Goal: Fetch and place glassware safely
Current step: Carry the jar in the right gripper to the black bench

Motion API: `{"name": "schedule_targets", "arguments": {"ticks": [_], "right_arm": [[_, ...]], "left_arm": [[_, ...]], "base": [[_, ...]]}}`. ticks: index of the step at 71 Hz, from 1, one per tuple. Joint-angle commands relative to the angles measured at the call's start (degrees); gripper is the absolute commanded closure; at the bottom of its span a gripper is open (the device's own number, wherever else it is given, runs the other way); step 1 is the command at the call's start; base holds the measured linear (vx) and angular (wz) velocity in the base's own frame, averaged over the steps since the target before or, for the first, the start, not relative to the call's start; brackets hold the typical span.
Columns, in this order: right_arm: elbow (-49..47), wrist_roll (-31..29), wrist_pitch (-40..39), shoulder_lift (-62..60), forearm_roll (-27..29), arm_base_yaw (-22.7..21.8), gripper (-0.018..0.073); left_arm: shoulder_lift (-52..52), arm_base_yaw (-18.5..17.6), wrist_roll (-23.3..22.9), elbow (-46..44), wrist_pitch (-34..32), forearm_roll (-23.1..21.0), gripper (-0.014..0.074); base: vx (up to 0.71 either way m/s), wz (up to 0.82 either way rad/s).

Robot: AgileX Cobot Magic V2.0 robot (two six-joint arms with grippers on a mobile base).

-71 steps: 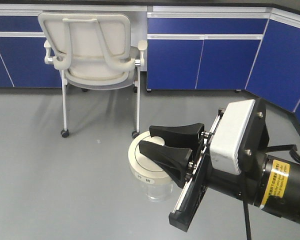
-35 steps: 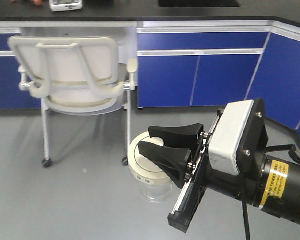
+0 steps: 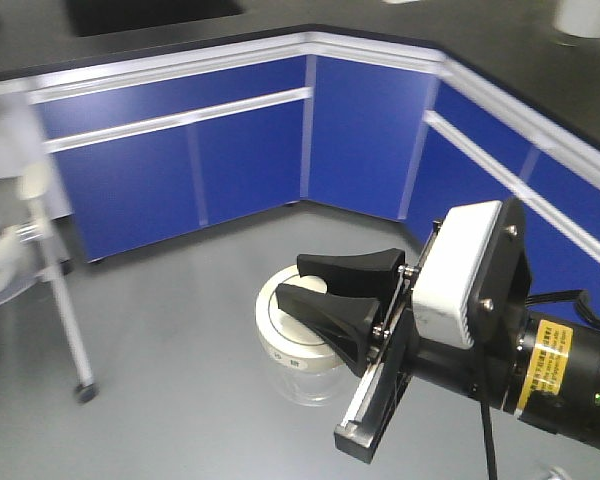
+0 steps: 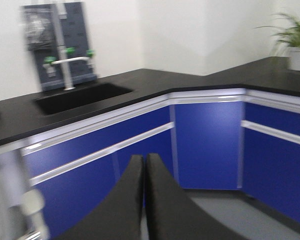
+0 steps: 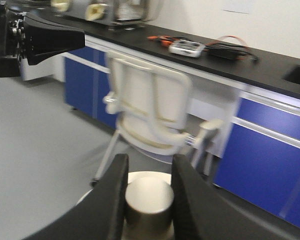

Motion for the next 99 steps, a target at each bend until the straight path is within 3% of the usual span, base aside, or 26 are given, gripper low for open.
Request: {"name": "schedule_targets", "arguments": {"ticks": [1, 99], "right_arm": [[-1.81, -0.28, -3.76, -1.16, 1.88, 0.00, 0.0559], [-1.81, -0.28, -3.97, -1.16, 1.88, 0.00, 0.0559]], "left_arm": [[0.08, -0.41, -0.52, -1.54, -3.92, -0.47, 0.0603], [0.08, -0.41, -0.52, -1.54, -3.92, -0.47, 0.0603]], "base": [[0.14, -0.89], [0.19, -0.77]]}}
